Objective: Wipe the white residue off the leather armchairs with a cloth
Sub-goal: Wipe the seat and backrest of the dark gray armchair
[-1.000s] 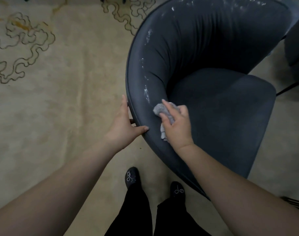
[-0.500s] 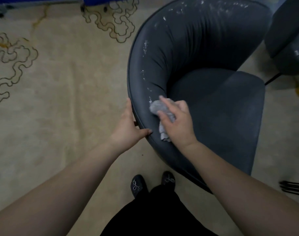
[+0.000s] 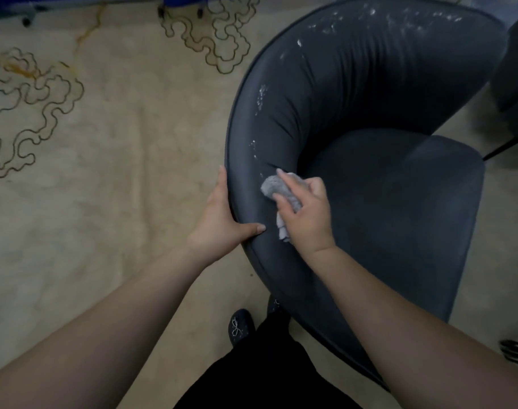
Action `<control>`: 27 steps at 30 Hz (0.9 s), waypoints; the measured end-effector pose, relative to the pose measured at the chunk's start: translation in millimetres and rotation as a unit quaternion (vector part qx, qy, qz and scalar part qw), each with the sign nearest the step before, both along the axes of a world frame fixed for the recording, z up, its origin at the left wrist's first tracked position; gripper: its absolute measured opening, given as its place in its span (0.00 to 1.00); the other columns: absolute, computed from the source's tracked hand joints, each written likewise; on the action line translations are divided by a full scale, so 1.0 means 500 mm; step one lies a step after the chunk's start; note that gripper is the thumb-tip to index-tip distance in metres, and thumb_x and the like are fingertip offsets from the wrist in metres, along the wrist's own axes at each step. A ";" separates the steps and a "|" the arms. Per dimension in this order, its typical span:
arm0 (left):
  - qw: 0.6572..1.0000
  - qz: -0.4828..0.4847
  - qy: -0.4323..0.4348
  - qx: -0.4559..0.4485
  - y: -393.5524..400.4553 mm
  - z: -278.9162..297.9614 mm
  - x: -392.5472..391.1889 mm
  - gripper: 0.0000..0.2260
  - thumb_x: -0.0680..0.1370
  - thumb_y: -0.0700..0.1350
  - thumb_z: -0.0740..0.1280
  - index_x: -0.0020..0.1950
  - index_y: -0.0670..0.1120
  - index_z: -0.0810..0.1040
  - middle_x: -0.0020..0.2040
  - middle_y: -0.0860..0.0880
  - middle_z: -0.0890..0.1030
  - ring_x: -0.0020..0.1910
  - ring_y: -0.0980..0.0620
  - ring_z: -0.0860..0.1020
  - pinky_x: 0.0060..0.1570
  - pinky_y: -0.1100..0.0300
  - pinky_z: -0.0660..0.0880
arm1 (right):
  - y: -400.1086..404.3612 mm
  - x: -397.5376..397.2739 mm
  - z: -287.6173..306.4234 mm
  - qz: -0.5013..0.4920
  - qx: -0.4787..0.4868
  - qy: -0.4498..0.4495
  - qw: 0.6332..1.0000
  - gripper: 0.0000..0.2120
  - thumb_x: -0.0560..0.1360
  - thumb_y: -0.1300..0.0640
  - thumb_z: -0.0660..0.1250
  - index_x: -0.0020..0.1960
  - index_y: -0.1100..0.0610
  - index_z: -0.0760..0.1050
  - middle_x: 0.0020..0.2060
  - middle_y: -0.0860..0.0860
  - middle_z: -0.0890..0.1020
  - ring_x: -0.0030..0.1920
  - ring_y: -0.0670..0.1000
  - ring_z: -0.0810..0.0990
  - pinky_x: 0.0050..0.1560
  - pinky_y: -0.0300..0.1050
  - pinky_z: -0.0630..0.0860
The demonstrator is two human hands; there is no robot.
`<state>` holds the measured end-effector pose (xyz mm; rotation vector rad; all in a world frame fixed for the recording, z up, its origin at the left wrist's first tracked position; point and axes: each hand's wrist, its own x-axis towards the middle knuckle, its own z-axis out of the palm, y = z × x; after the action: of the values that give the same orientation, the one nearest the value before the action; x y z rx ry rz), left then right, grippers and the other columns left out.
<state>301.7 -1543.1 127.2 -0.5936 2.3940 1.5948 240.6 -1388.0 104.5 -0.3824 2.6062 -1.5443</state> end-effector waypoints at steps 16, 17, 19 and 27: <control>0.998 -0.055 -0.026 -0.001 -0.070 -0.003 -0.076 0.59 0.65 0.45 0.80 0.78 0.54 0.37 0.76 0.56 0.56 0.72 0.51 0.64 0.65 0.46 0.71 | -0.023 -0.059 0.007 -0.120 -0.039 -0.046 0.991 0.18 0.75 0.59 0.68 0.64 0.51 0.76 0.51 0.51 0.69 0.50 0.45 0.77 0.54 0.30 0.72; 0.998 -0.060 -0.021 0.001 -0.077 -0.002 -0.088 0.58 0.66 0.43 0.79 0.78 0.54 0.37 0.76 0.55 0.57 0.72 0.50 0.65 0.65 0.46 0.71 | -0.038 -0.050 0.012 -0.097 -0.048 -0.034 0.994 0.18 0.75 0.57 0.68 0.64 0.50 0.76 0.51 0.51 0.70 0.51 0.47 0.77 0.56 0.32 0.72; 0.998 -0.068 -0.011 0.007 -0.091 -0.001 -0.113 0.57 0.67 0.42 0.79 0.78 0.52 0.38 0.77 0.53 0.59 0.72 0.50 0.65 0.66 0.46 0.70 | -0.071 -0.037 0.014 -0.042 -0.032 0.007 0.999 0.19 0.74 0.57 0.68 0.65 0.52 0.76 0.50 0.54 0.70 0.51 0.46 0.75 0.57 0.27 0.68; 0.992 -0.122 -0.004 0.031 -0.147 0.010 -0.182 0.54 0.68 0.39 0.77 0.79 0.52 0.40 0.71 0.62 0.55 0.65 0.52 0.72 0.54 0.54 0.79 | -0.120 -0.110 0.028 -0.146 -0.020 -0.002 0.989 0.18 0.75 0.61 0.68 0.65 0.54 0.76 0.52 0.55 0.69 0.50 0.43 0.74 0.53 0.23 0.67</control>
<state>210.8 -1616.3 132.3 -0.2826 2.2979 1.5498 185.9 -1448.2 118.7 0.0029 2.7308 -1.6771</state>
